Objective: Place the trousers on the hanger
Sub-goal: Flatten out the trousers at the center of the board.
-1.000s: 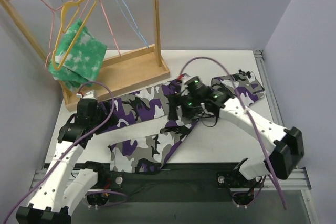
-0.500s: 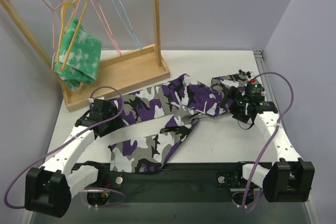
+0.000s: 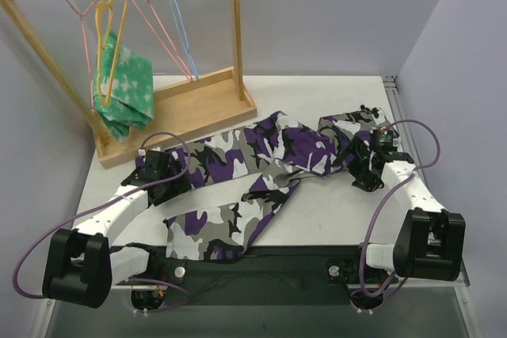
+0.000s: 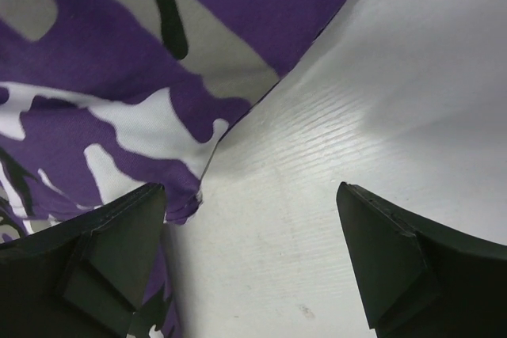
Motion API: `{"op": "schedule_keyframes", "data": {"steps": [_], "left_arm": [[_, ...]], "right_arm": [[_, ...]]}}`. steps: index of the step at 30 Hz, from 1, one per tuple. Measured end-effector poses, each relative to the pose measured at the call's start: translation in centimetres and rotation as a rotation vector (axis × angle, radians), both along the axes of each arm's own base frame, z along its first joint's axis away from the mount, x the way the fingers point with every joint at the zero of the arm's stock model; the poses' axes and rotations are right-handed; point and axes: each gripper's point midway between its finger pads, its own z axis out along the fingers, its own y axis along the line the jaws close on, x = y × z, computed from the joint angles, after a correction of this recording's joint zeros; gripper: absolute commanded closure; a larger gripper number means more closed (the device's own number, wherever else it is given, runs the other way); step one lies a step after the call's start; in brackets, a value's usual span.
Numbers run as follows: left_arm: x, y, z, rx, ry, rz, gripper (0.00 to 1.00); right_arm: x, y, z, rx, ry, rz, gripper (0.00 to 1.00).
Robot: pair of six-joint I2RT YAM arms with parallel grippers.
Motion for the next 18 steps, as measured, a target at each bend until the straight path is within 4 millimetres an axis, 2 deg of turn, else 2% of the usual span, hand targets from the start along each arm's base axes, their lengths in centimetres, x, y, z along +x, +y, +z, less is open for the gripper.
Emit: {"op": "schedule_keyframes", "data": {"steps": [5,10,11,12,15,18], "left_arm": [[1.1,0.1,-0.4,-0.007,-0.016,0.009,0.12],[2.5,-0.1,-0.7,-0.008,-0.031,0.006,0.15],[2.9,-0.2,-0.7,-0.008,-0.039,0.004,0.19],[3.2,-0.3,-0.7,-0.008,-0.045,0.003,0.33],[4.0,-0.3,-0.9,-0.009,-0.060,0.000,0.55],[4.8,-0.7,-1.2,-0.023,-0.073,-0.008,0.70]], "right_arm": [[0.4,-1.4,-1.2,0.027,0.047,-0.063,0.09],[1.5,-1.9,-1.3,0.035,0.050,-0.075,0.09],[1.6,-1.9,-1.3,0.038,0.049,-0.075,0.10],[1.7,-1.9,-1.4,0.039,0.051,-0.074,0.10],[1.8,-1.8,-1.9,0.044,0.068,-0.074,0.11],[2.2,-1.9,-2.4,0.048,0.089,-0.076,0.13]]}}
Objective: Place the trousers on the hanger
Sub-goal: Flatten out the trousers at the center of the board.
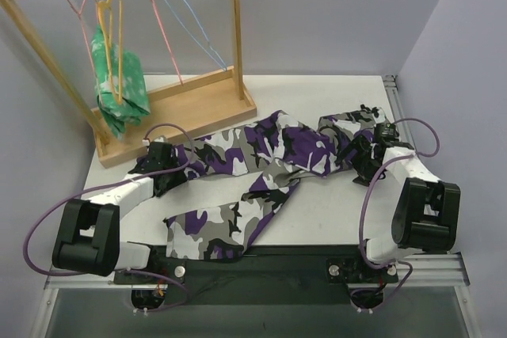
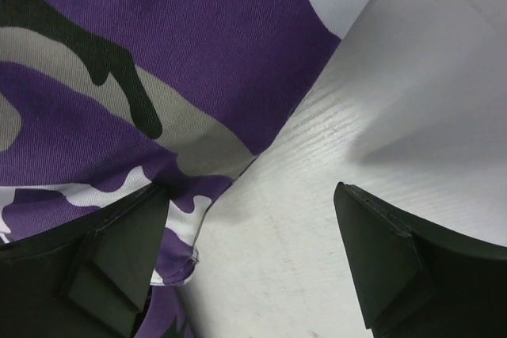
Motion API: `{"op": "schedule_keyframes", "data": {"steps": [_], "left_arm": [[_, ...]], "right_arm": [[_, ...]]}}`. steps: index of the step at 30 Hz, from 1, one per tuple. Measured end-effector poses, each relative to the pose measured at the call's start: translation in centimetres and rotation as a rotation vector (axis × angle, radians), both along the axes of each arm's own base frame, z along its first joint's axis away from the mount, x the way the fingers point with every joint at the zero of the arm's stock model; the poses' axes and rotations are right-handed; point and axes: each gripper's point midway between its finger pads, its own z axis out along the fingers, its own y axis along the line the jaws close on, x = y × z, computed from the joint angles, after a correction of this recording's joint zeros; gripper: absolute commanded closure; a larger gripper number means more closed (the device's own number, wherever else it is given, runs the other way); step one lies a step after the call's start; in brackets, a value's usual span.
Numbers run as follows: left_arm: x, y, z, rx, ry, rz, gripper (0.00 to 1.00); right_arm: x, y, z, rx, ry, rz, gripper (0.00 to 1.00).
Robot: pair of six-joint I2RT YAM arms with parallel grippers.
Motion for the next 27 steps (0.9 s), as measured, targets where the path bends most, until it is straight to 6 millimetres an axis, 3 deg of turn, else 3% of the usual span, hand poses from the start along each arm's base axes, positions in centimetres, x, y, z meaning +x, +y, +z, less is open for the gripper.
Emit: {"op": "schedule_keyframes", "data": {"steps": [3,9,10,12,13,19,23,27], "left_arm": [[0.3,-0.4,-0.1,-0.021,-0.005,-0.007,1.00],[0.0,-0.4,-0.1,-0.046,0.007,-0.014,1.00],[0.0,-0.3,0.2,-0.051,0.006,-0.010,1.00],[-0.2,0.2,1.2,-0.055,-0.015,0.002,1.00],[-0.1,0.5,2.0,-0.058,-0.038,0.010,1.00],[0.8,5.0,7.8,-0.062,-0.209,0.153,1.00],[0.7,8.5,9.3,-0.051,-0.243,0.266,1.00],[0.3,9.5,9.4,-0.039,-0.227,0.284,1.00]], "right_arm": [[0.5,-0.1,-0.4,0.003,0.014,0.000,0.25],[2.0,-0.2,-1.1,0.004,0.022,0.022,0.60],[2.3,-0.3,-1.2,0.002,0.024,0.030,0.73],[2.7,-0.4,-1.5,-0.005,0.029,0.049,0.85],[2.8,-0.5,-1.6,-0.009,0.030,0.058,1.00],[3.8,-1.6,-0.2,-0.031,-0.011,0.079,1.00],[4.2,-2.9,3.2,-0.056,-0.091,0.056,1.00],[3.7,-3.7,8.4,-0.101,-0.220,0.040,1.00]]}}
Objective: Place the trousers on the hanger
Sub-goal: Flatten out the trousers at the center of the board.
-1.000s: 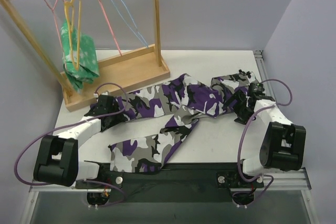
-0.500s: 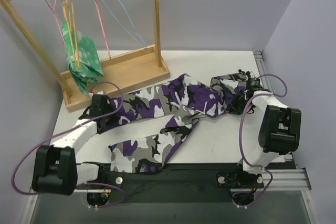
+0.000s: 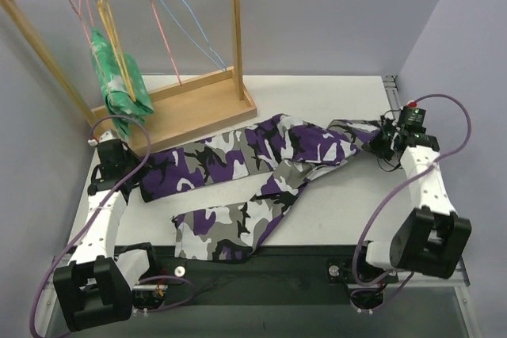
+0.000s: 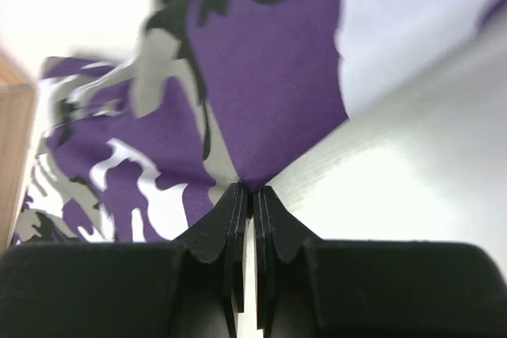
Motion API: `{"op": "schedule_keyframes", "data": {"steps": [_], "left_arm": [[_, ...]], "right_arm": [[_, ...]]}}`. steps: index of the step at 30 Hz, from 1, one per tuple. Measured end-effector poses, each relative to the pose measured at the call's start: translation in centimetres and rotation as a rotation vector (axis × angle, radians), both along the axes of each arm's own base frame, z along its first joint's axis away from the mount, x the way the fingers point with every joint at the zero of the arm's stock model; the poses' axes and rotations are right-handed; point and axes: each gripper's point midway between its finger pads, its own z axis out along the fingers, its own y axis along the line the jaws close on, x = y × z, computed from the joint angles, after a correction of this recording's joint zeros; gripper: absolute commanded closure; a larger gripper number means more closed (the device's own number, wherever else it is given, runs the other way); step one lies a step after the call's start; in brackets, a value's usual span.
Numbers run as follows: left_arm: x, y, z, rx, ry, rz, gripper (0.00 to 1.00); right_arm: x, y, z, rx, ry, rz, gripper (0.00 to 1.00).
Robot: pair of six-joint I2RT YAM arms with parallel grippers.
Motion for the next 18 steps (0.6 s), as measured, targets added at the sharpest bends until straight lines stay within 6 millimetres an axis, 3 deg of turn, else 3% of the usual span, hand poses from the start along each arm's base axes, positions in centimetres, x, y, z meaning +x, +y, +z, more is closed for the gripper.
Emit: {"op": "schedule_keyframes", "data": {"steps": [7,11,14,18], "left_arm": [[-0.3,-0.4,-1.0,0.005,0.043,-0.040,1.00],[-0.4,-2.3,-1.8,-0.001,0.060,-0.093,1.00],[-0.6,-4.4,-3.4,-0.018,0.097,-0.154,1.00],[-1.2,-5.3,-6.5,-0.062,0.186,-0.155,1.00]], "right_arm": [[-5.0,0.7,7.3,-0.123,-0.178,-0.009,1.00],[-7.1,0.4,8.6,-0.193,-0.205,-0.015,1.00],[-6.6,-0.6,8.0,-0.235,-0.138,-0.015,1.00],[-2.6,-1.8,7.4,-0.265,-0.059,0.007,0.93]]}}
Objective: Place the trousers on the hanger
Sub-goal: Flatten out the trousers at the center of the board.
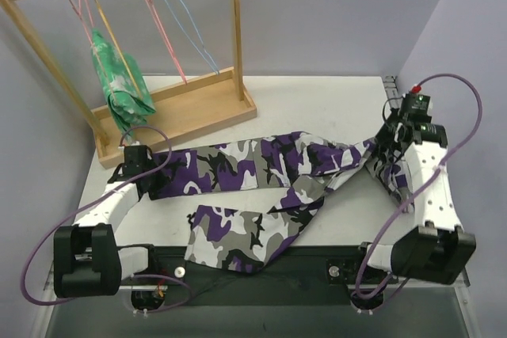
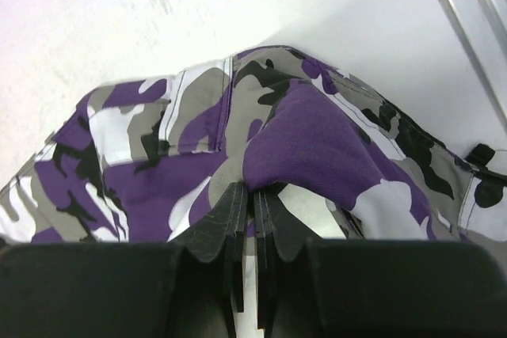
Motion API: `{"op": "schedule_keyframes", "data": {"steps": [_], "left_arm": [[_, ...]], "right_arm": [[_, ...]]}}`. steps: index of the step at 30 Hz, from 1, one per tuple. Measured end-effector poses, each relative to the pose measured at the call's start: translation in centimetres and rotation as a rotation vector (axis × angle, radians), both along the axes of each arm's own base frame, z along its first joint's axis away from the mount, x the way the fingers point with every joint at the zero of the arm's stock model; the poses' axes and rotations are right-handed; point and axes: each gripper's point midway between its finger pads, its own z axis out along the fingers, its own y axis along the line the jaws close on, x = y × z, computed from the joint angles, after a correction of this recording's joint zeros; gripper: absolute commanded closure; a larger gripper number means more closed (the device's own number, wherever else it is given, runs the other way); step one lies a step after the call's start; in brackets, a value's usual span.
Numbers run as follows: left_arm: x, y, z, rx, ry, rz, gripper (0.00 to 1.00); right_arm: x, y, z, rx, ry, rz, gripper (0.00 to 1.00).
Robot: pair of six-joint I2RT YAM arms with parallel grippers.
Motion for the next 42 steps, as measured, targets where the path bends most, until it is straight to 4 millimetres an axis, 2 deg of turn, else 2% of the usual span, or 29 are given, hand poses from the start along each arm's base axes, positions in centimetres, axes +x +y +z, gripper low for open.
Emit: {"op": "schedule_keyframes", "data": {"steps": [1,3,4,5,6,8,9,10,13,16,18,20,22,26,28,34,42], "left_arm": [[-0.2,0.0,-0.6,-0.005,0.018,0.004,1.00],[-0.5,-0.1,-1.4,-0.010,0.040,0.010,1.00],[-0.5,-0.1,-1.4,-0.011,0.043,0.010,1.00],[-0.5,-0.1,-1.4,-0.010,0.040,0.009,1.00],[-0.5,-0.1,-1.3,-0.006,0.036,0.007,1.00],[-0.5,-0.1,-0.7,0.005,0.019,-0.003,0.84],[-0.6,-0.3,-0.3,0.014,0.005,-0.013,0.68],[-0.6,-0.4,0.4,0.032,-0.019,-0.023,0.59],[-1.2,-1.9,2.8,0.060,-0.098,-0.093,0.46],[-2.5,-3.9,4.4,0.073,-0.145,-0.157,0.44],[-3.8,-5.6,4.5,0.072,-0.145,-0.208,0.43],[-5.5,-7.4,3.8,0.063,-0.117,-0.263,0.41],[-7.9,-9.4,2.0,0.052,-0.061,-0.337,0.36],[-12.2,-11.8,-1.4,0.054,0.051,-0.470,0.33],[-13.6,-12.6,-2.4,0.064,0.088,-0.520,0.33],[-14.1,-16.7,-2.2,-0.002,0.041,-0.602,0.32],[-13.1,-19.7,-2.0,-0.041,0.014,-0.633,0.32]], "right_arm": [[1.2,-0.2,-0.1,-0.006,0.014,0.009,0.89],[4.1,-0.5,-0.4,-0.017,0.034,0.027,0.72],[5.2,-0.4,-0.5,-0.019,0.043,0.037,0.61],[6.4,-0.4,-0.6,-0.020,0.047,0.050,0.42],[7.4,-0.1,-0.9,-0.017,0.056,0.069,0.38],[8.8,0.7,-1.6,-0.006,0.073,0.103,0.31],[9.0,1.3,-2.0,-0.001,0.083,0.124,0.31],[9.0,2.0,-2.4,0.006,0.100,0.146,0.30],[8.3,4.1,-2.8,0.013,0.123,0.209,0.29],[6.6,6.7,-3.1,0.028,0.135,0.275,0.29],[4.9,8.0,-3.6,0.038,0.148,0.310,0.28],[2.7,9.4,-4.1,0.059,0.168,0.343,0.28],[1.0,9.8,-4.5,0.075,0.183,0.349,0.28],[-1.0,9.6,-5.3,0.089,0.201,0.332,0.27],[-1.9,9.6,-5.9,0.094,0.215,0.328,0.27],[-4.7,9.5,-7.3,0.103,0.243,0.326,0.25],[-6.3,9.4,-6.5,0.100,0.193,0.327,0.24]]}}
